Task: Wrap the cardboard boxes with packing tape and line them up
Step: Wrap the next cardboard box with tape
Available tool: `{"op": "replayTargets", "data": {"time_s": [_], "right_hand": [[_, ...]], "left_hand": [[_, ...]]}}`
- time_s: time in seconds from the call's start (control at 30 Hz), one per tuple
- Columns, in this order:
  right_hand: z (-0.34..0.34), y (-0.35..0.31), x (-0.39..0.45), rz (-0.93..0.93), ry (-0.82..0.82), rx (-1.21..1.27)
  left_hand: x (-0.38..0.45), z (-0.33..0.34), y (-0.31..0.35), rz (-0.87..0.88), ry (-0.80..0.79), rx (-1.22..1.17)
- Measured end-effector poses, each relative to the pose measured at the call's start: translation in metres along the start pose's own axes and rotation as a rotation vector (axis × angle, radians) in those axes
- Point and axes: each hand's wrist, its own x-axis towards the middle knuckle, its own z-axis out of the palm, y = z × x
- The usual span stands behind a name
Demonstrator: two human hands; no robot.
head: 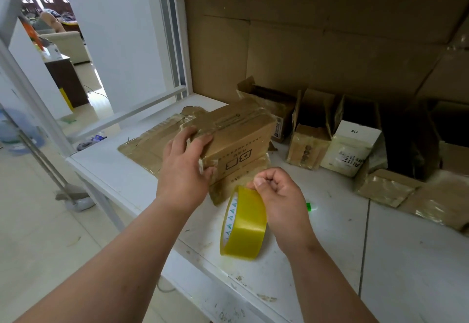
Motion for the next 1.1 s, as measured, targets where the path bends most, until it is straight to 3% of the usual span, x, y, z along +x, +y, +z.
{"op": "replayTargets", "data": {"time_s": [0.27, 0.4, 0.53, 0.7, 0.8, 0.93, 1.1], "right_hand": [[-0.007, -0.004, 0.004, 0.013, 0.022, 0.024], [-0.016, -0.013, 0.007, 0.018, 0.050, 0.024], [-0.028, -0.025, 0.009, 0.033, 0.084, 0.127], [-0.031, -0.031, 0.009, 0.043, 0.045, 0.116], [-0.019, -0.036, 0.005, 0.070, -0.034, 0.118], [-0.006, -0.037, -0.002, 0.075, -0.023, 0.071], [0.006, -0.036, -0.016, 0.064, -0.042, 0.168]], "left_hand": [[0.013, -0.021, -0.016, -0.023, -0.029, -0.182], [0.025, -0.045, -0.025, -0.042, -0.159, -0.213], [0.030, -0.060, -0.036, -0.079, -0.301, -0.401], [0.035, -0.064, -0.047, -0.074, -0.353, -0.445], [0.033, -0.058, -0.041, -0.041, -0.289, -0.377], [0.025, -0.041, -0.043, -0.095, -0.061, -0.332], [0.028, -0.044, -0.043, -0.220, -0.052, -0.308]]}}
